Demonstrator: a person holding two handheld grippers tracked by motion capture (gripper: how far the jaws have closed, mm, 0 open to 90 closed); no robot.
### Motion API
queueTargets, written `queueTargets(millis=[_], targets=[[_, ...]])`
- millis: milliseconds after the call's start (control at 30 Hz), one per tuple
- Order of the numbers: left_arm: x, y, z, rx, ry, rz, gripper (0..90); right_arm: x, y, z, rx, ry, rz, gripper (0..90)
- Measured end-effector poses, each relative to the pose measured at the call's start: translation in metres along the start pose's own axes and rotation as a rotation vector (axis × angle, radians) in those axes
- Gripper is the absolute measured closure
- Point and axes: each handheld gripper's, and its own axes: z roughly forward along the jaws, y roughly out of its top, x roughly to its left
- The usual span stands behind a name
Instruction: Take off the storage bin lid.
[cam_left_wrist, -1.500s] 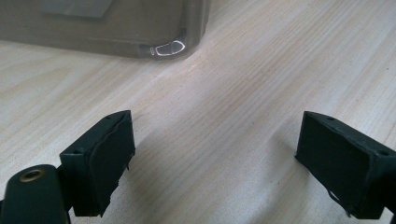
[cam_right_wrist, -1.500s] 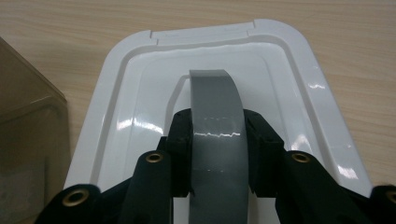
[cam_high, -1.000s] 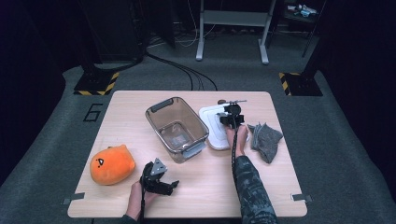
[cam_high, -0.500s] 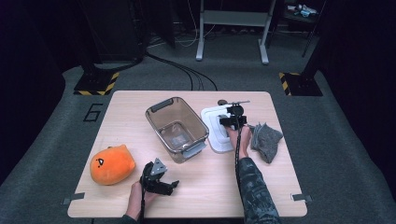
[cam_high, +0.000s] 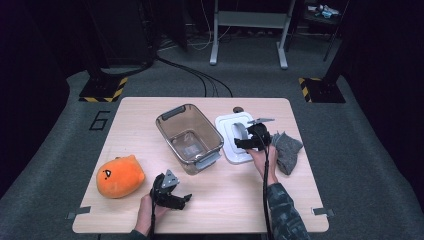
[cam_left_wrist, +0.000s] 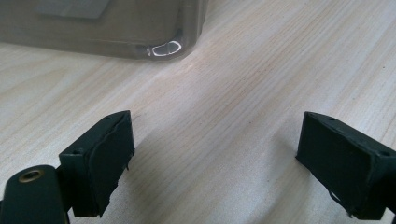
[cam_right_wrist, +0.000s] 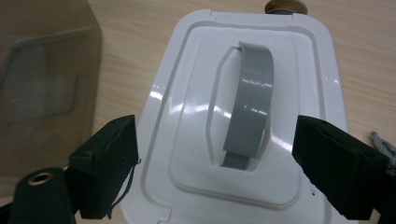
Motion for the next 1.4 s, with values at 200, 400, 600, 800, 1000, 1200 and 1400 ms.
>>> queueTargets(millis=[200, 400, 600, 800, 1000, 1200, 1400], targets=[[0.000, 0.000, 0.000, -0.004, 0.008, 0.000, 10.7, 0.005, -0.019, -0.012, -0.012, 0.025, -0.039, 8.0], [-0.001, 0.000, 0.000, -0.005, -0.001, -0.012, 10.7, 0.010, -0.038, -0.023, -0.024, 0.034, -0.060, 4.2], [-0.001, 0.000, 0.000, -0.006, -0.011, -0.011, 10.6, 0.013, -0.060, -0.031, -0.019, 0.030, -0.079, 2.2], [0.000, 0.000, 0.000, -0.009, -0.018, -0.015, 10.6, 0.014, -0.081, -0.036, -0.022, 0.027, -0.080, 1.8], [0.001, -0.001, -0.004, -0.017, -0.009, -0.011, 10.6, 0.015, -0.098, -0.037, -0.024, 0.025, -0.081, 1.8], [0.003, -0.003, -0.017, -0.042, 0.009, -0.028, 10.6, 0.016, -0.111, -0.036, -0.017, 0.009, -0.087, 1.9], [0.006, 0.003, -0.044, -0.065, 0.040, -0.054, 10.6, 0.016, -0.121, -0.036, -0.020, -0.004, -0.092, 2.2]])
